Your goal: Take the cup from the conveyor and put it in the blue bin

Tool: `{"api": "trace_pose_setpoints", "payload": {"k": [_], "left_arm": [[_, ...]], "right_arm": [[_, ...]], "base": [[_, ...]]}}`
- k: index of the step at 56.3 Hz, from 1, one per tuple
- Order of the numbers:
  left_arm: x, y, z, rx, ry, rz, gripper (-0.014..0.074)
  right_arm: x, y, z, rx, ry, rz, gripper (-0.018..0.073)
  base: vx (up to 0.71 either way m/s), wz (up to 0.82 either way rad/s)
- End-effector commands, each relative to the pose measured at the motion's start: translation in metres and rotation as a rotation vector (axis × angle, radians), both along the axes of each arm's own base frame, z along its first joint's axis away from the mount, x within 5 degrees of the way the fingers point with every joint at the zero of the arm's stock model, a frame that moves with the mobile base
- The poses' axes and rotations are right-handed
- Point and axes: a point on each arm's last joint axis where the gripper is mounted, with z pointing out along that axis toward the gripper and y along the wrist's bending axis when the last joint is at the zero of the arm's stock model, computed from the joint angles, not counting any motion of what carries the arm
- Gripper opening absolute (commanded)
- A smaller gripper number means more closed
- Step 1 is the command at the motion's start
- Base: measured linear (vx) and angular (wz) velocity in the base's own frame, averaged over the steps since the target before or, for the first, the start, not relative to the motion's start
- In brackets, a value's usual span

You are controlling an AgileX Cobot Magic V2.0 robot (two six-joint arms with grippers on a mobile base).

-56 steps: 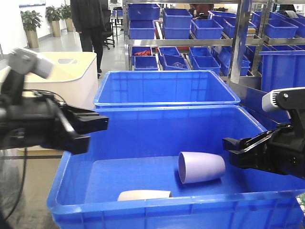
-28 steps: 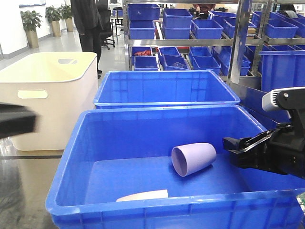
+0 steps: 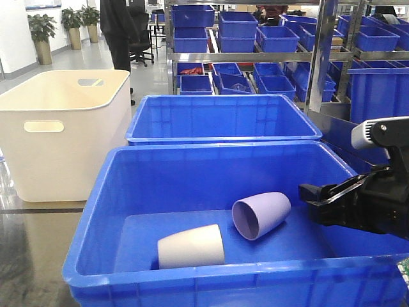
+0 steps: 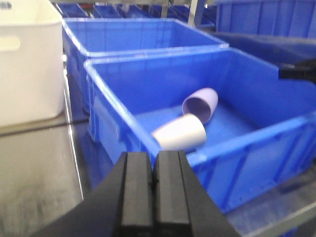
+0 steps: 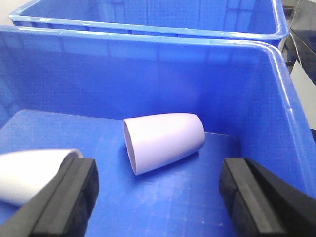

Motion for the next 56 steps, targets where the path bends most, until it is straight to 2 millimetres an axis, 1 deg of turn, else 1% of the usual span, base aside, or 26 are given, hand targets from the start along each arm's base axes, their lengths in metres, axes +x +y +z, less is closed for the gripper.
{"api": "trace_pose_setpoints", "payload": {"k": [1,8,17,21,25,33,42,46,52,56], "left_arm": [[-0.002,0.001,0.006,-0.035,-0.046,0.002,0.0],[-0.003,0.0,0.003,-0.019,-0.007,-0.004,0.0],[-0.002,0.0,0.003,-0.013,-0.008,-0.001,0.0],[-0.001,0.005,0.002,0.043,-0.03,0.037,0.0],[0.002,0.01,-0.006,0.107,-0.063,0.094,0.0],[0.003,0.02,-0.038,0.103,-0.15,0.233,0.0],[-0.008,0.029,-0.088,0.095,-0.26,0.364,0.0],[-0.01,0.03,-0.117,0.094,-0.247,0.391,0.0],[-0.01,0.029,-0.153,0.056,-0.228,0.401,0.0],[-0.002,0.027,-0.176,0.033,-0.213,0.39,0.0]], "right_arm": [[-0.002,-0.001,0.023,0.034,-0.129,-0.005,0.0573],[-0.002,-0.001,0.023,0.034,-0.128,-0.005,0.0573],[-0.002,-0.001,0.023,0.034,-0.128,-0.005,0.0573],[-0.002,-0.001,0.023,0.034,-0.128,-0.005,0.0573],[-0.002,-0.001,0.023,0.034,-0.128,-0.005,0.0573],[-0.002,-0.001,0.023,0.034,-0.128,-0.005,0.0573],[-0.002,-0.001,0.023,0.034,-0.128,-0.005,0.0573],[-0.002,-0.001,0.023,0.034,-0.128,-0.005,0.0573],[-0.002,-0.001,0.023,0.034,-0.128,-0.005,0.0573],[-0.002,-0.001,0.022,0.033,-0.125,-0.005,0.0573]], "base": [[0.0,0.0],[0.0,0.0],[0.0,0.0],[0.0,0.0],[0.0,0.0],[0.0,0.0],[0.0,0.0],[0.0,0.0],[0.0,0.0],[0.0,0.0]]}}
